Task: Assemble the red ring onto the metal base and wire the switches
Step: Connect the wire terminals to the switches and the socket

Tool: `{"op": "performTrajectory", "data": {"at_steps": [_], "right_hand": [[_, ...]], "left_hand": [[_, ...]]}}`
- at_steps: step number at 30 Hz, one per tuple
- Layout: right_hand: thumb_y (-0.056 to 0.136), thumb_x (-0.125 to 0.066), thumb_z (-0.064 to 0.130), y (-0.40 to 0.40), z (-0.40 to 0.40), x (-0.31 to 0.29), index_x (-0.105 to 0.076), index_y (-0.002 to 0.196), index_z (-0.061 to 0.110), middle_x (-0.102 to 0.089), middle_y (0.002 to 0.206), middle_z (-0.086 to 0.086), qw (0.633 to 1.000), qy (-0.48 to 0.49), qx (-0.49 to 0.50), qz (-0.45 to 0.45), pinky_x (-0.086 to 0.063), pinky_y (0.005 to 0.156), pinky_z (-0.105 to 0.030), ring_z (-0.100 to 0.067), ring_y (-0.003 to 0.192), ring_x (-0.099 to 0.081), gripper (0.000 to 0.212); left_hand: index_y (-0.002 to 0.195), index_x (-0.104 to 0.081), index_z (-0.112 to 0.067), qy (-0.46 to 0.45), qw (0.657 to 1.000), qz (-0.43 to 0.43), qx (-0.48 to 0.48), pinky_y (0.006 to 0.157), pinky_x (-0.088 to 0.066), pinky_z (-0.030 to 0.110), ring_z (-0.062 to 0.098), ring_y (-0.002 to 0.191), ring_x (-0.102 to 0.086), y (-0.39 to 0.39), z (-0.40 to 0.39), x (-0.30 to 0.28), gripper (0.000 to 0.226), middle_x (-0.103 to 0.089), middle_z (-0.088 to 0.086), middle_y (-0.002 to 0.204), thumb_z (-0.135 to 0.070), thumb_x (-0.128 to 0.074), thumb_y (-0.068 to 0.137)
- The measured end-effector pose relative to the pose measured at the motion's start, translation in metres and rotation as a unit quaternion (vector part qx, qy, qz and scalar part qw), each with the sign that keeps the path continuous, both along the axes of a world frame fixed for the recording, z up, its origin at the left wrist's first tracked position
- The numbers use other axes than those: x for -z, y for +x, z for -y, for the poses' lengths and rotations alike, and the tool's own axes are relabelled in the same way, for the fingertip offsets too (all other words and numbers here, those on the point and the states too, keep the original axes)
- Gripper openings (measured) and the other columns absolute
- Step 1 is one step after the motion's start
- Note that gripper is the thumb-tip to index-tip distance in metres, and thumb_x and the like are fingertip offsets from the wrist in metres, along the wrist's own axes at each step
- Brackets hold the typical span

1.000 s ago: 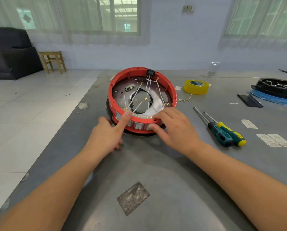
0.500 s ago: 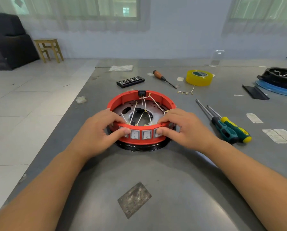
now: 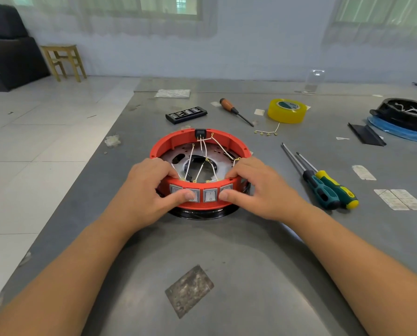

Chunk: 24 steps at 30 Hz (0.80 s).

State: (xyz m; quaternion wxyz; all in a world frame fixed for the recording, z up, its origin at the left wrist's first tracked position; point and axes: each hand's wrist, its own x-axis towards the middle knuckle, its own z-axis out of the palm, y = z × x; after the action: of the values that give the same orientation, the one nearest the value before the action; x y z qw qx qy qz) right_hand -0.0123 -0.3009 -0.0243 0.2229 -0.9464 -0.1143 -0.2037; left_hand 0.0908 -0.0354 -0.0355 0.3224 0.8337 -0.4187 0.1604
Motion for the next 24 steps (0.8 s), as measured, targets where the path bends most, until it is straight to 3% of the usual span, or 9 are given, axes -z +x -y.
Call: {"op": "performTrajectory", "data": {"at_steps": [3,8,11,14,19,24], "right_hand": [[0.082,-0.053,0.08,0.003,-0.013,0.003,-0.057,0.084,0.026,-0.055,0.085,0.013,0.997,-0.037,0.065,0.029,-0.04,0.072,-0.027,-0.009,0.085,-0.047,0.054],[0.083,-0.052,0.081,0.006,-0.016,0.005,-0.055,0.08,0.025,-0.054,0.082,0.012,0.995,-0.042,0.078,0.036,-0.039,0.071,-0.027,-0.01,0.082,-0.046,0.056],[0.086,-0.054,0.073,0.004,-0.007,0.003,-0.061,0.088,0.025,-0.057,0.088,0.012,0.999,-0.012,0.035,0.011,-0.042,0.078,-0.024,-0.009,0.09,-0.05,0.049],[0.093,-0.055,0.06,0.002,0.005,0.001,-0.068,0.1,0.029,-0.061,0.097,0.016,0.999,0.032,-0.016,-0.02,-0.039,0.085,-0.013,-0.003,0.102,-0.053,0.034],[0.095,-0.061,0.052,0.007,0.01,0.003,-0.073,0.104,0.026,-0.065,0.099,0.014,0.999,0.036,-0.019,-0.018,-0.046,0.088,-0.019,-0.005,0.103,-0.056,0.03],[0.099,-0.057,0.051,0.004,0.009,0.012,-0.07,0.114,0.026,-0.064,0.117,0.009,0.999,0.026,-0.014,0.013,-0.035,0.097,-0.005,-0.002,0.118,-0.051,0.032]], "left_hand": [[0.082,-0.056,-0.021,-0.011,0.999,0.02,-0.031,0.078,-0.029,0.019,0.008,0.079,-0.04,-0.005,0.009,0.005,0.053,-0.05,-0.014,0.079,-0.074,-0.062,0.08],[0.078,-0.057,-0.021,-0.035,0.999,0.006,-0.039,0.08,-0.031,0.014,0.002,0.084,-0.046,-0.006,0.013,0.006,0.053,-0.054,-0.013,0.077,-0.074,-0.064,0.077],[0.084,-0.063,-0.025,-0.031,0.999,-0.024,-0.016,0.081,-0.035,0.007,-0.003,0.096,-0.052,-0.005,0.004,0.001,0.048,-0.059,-0.018,0.085,-0.072,-0.065,0.076],[0.097,-0.069,-0.028,-0.013,0.999,-0.029,0.02,0.085,-0.038,0.006,0.002,0.098,-0.057,0.002,-0.009,-0.002,0.042,-0.066,-0.018,0.098,-0.067,-0.063,0.082],[0.096,-0.074,-0.029,-0.025,0.998,-0.051,0.007,0.086,-0.043,0.011,0.0,0.102,-0.06,0.005,-0.011,-0.003,0.045,-0.069,-0.019,0.098,-0.068,-0.064,0.077],[0.102,-0.071,-0.031,-0.016,0.999,-0.027,0.008,0.089,-0.039,0.013,-0.006,0.105,-0.055,0.004,-0.009,-0.002,0.045,-0.065,-0.024,0.102,-0.069,-0.06,0.081]]}}
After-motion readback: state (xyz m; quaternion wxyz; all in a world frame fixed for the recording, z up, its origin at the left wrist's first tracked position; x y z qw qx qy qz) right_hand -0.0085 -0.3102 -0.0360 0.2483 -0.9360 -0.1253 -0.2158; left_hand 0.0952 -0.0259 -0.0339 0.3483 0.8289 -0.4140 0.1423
